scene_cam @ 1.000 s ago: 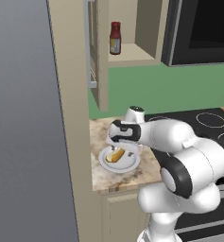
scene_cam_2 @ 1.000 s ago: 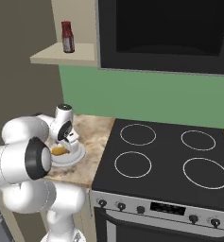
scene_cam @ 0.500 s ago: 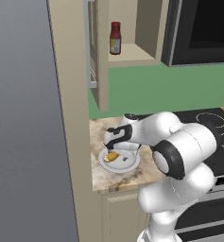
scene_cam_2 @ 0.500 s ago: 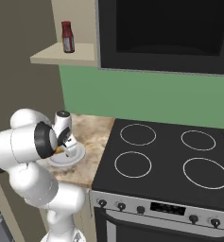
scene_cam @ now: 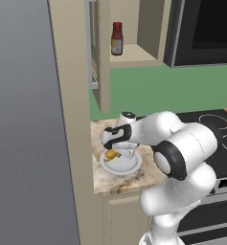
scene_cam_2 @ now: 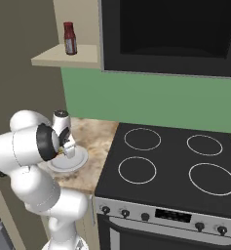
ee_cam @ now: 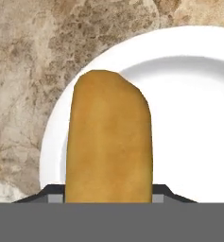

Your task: Move the hot dog bun to the plate on the dining table and place the condiment next to that plate. Then navigate to the fridge and take the sausage and place it on the plate as well.

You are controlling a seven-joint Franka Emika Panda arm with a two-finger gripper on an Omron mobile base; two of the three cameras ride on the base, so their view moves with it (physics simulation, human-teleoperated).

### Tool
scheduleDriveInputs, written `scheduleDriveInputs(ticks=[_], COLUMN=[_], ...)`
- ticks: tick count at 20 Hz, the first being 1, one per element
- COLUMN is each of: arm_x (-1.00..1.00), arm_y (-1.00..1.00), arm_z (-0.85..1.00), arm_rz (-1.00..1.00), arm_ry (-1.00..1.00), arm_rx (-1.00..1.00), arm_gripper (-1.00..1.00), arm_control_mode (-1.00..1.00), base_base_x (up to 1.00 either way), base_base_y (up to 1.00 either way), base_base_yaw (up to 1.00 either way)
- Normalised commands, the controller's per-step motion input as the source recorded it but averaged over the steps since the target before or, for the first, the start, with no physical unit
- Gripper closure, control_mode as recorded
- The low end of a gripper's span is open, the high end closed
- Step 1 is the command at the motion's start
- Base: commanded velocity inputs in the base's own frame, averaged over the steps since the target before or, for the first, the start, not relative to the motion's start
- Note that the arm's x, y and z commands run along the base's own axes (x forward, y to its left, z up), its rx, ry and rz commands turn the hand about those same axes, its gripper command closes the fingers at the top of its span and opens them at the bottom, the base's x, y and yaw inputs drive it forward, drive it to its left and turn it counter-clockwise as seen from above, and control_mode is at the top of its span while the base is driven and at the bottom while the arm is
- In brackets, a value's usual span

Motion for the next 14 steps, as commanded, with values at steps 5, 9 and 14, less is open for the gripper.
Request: scheduleDriveInputs(ticks=[5,9,14], arm_x=[-0.27,-0.46,-0.67], arm_y=[-0.28,-0.62,-0.69], arm_z=[0.96,1.00,0.95], arm_rz=[0.00,0.06,0.20], arm_ry=[-0.11,-0.05,0.00], arm_rx=[0.12,0.03,-0.05], arm_gripper=[1.00,1.00,1.00], arm_control_mode=[-1.00,-1.00,-1.00], base_base_x=[0.00,0.00,0.00], base_base_y=[0.00,0.00,0.00], base_base_yaw=[0.00,0.00,0.00])
